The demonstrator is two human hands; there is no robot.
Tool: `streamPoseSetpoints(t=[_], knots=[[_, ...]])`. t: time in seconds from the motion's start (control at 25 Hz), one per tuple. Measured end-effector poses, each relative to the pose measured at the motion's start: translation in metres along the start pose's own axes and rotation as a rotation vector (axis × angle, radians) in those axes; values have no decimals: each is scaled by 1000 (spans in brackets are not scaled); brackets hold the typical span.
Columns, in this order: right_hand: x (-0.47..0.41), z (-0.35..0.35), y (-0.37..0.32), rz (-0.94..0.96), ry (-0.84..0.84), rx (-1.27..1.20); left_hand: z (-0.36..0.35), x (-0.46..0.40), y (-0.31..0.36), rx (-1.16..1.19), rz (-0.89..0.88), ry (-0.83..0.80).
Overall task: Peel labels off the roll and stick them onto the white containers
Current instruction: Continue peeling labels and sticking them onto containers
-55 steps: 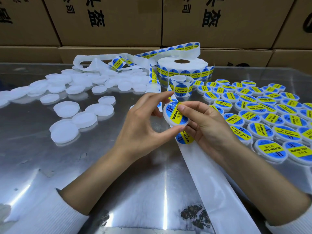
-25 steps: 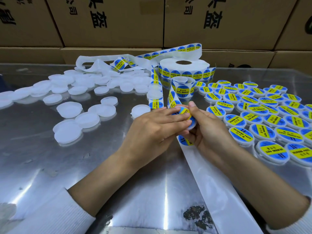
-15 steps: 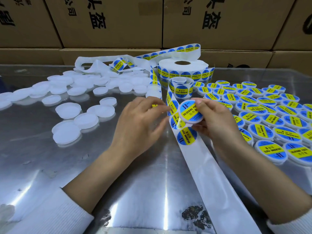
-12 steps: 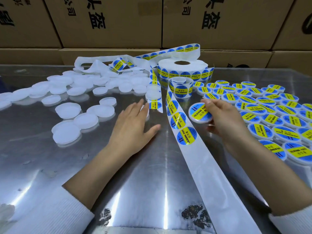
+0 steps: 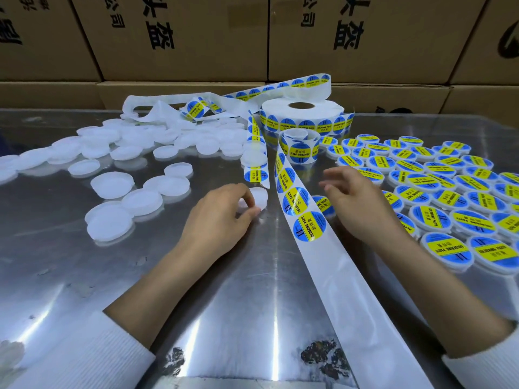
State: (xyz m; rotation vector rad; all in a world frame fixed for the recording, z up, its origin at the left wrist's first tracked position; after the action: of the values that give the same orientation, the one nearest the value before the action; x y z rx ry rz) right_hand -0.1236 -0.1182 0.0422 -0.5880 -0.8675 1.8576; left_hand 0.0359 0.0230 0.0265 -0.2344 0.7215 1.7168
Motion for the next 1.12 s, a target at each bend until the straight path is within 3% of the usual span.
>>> streamPoseSetpoints(t=[0.12, 0.4, 0.52, 0.64, 0.72, 0.84, 0.92, 1.12], knots=[[3, -13, 1, -35, -139, 155, 2, -2, 1, 157, 29, 83], [-12, 0, 21, -268, 25, 372, 0, -2, -4, 169, 59, 73], [-10, -2, 13, -97, 5, 266, 6, -3, -2, 109, 18, 162], [-4, -4, 1, 55, -145, 54, 18, -4, 5, 122, -73, 355], [-4, -5, 0, 79, -245, 9, 19, -5, 8, 155, -106, 313], [-1, -6, 1, 65, -442, 27, 4, -4, 8, 168, -125, 59], [0, -8, 3, 78, -499, 74, -2, -2, 10, 166, -159, -22], [2, -12, -4, 125, -450, -126, 0, -2, 18, 194, -278, 66]])
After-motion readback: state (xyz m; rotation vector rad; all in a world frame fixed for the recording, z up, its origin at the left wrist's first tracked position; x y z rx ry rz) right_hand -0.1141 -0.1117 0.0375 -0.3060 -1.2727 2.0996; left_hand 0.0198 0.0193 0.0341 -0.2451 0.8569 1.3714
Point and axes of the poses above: each hand's wrist, its own x-axis away from the middle knuckle, its own z-axis out of the back of the hand, y = z × x, the point moved 3 cm from there along -x, towards the middle knuckle, and after that the axes turned 15 degrees about -z, right-handed, at the moved point
